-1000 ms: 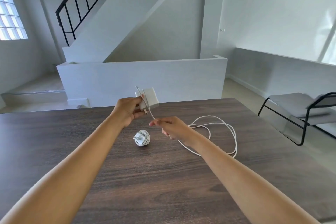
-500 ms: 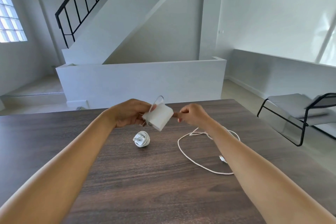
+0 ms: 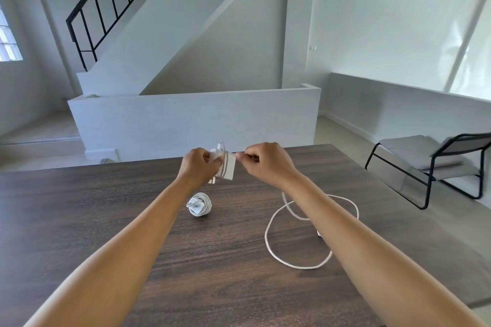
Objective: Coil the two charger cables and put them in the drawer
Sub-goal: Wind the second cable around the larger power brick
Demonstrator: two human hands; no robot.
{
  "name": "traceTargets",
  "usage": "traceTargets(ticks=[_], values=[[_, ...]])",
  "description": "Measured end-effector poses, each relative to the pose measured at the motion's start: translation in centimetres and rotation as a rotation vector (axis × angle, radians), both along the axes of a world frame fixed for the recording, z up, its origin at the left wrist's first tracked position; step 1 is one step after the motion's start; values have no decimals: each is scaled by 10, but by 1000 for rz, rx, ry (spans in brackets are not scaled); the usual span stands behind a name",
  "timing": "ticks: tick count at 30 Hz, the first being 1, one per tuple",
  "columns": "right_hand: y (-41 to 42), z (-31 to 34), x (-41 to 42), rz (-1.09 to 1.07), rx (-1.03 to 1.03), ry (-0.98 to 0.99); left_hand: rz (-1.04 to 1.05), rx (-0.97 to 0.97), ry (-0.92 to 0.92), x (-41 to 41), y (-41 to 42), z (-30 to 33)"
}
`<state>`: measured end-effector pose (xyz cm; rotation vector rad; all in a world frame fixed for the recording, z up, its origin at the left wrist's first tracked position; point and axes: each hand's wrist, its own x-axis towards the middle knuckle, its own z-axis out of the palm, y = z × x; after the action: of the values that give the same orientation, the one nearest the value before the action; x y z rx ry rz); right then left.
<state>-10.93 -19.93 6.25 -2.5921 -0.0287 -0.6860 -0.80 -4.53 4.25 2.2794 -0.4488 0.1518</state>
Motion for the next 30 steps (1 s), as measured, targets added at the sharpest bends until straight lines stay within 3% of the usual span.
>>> traceTargets(ticks=[5, 7, 10, 15, 18, 22, 25, 30], values=[[11, -26, -12, 119, 216, 161, 51, -637, 401, 1, -13, 9], [10, -37, -12, 132, 302, 221, 9, -809, 509, -6, -16, 18], [1, -47, -11, 154, 384, 313, -61, -915, 612, -13, -13, 29], [-16, -59, -8, 138, 333, 417, -242, -936, 693, -16, 0, 37], [-29, -59, -6, 83, 365, 412, -462, -804, 756, -13, 13, 42], [-44, -42, 0, -42, 360, 276, -704, -333, 639, -16, 22, 44], [-45, -20, 8, -78, 271, 128, -618, -8, 478, -16, 18, 38], [-37, 0, 9, -80, 162, 57, -461, 136, 294, -11, 13, 16]])
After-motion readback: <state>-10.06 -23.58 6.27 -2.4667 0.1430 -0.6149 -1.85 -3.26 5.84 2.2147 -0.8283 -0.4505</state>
